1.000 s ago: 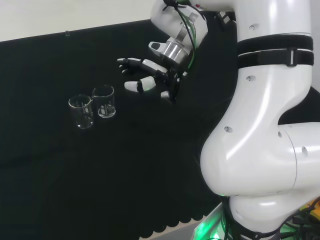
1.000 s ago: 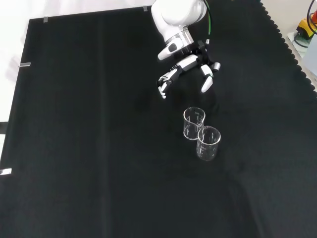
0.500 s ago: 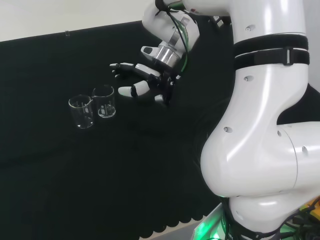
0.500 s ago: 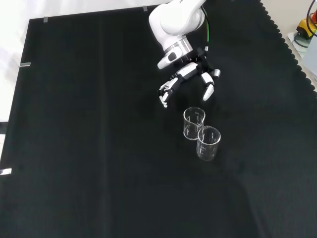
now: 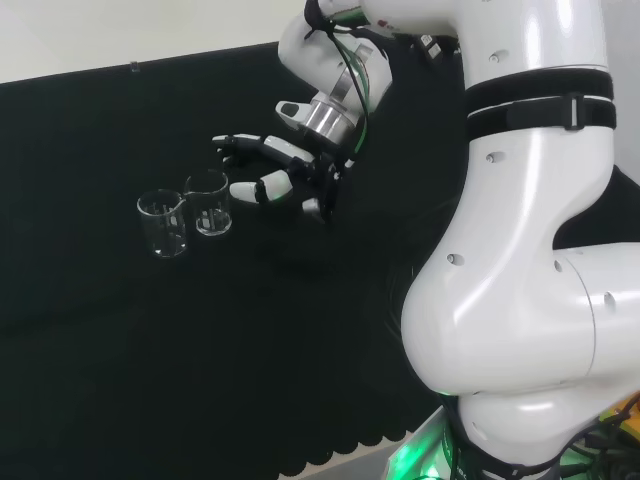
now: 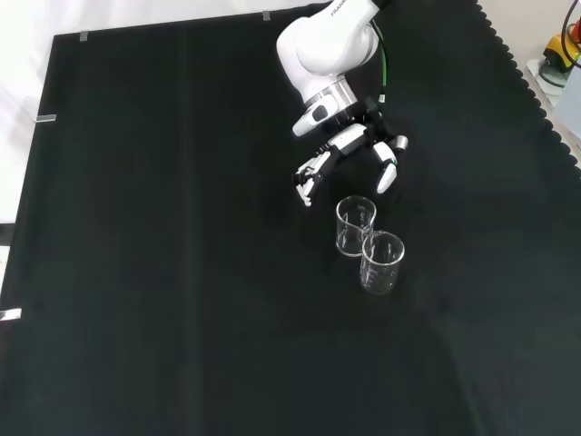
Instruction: Pick up the beaker on the right.
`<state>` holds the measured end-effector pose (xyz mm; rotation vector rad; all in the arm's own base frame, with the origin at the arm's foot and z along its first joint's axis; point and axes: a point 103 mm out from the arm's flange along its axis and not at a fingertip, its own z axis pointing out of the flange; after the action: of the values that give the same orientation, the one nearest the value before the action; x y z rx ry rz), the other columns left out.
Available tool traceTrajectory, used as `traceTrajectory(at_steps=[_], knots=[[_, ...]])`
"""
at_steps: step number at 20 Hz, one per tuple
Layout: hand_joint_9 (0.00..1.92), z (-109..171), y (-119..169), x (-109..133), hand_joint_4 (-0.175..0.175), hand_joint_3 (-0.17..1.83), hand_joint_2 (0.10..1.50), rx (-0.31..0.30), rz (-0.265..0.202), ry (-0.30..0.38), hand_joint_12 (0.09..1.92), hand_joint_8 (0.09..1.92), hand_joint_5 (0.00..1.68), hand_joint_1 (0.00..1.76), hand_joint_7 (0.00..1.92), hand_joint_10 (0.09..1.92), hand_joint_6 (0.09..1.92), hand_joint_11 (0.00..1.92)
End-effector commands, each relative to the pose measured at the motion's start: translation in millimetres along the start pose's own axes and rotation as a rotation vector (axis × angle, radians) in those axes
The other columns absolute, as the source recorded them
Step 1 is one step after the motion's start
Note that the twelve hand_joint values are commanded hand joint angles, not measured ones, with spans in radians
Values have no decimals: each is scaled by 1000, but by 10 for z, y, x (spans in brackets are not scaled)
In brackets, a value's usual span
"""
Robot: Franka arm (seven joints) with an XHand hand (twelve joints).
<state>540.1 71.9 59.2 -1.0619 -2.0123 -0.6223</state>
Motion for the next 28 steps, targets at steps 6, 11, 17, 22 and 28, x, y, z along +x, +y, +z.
traceTrajectory(at_steps=[6,11,17,22,28], knots=[[379,92,28,20,-37,1016,342,-4,-6,14,1312,608,441,873,297,615,87,0],[411,127,32,22,-41,1025,346,1,-4,25,1329,608,472,890,328,613,87,0],[420,186,48,25,-47,1032,344,-1,-11,44,1336,603,408,892,329,608,87,0],[420,222,80,33,-46,1036,342,5,-17,48,1337,599,387,891,324,604,87,0],[420,292,136,40,-46,1040,340,31,-22,52,1337,598,382,891,323,601,87,0]])
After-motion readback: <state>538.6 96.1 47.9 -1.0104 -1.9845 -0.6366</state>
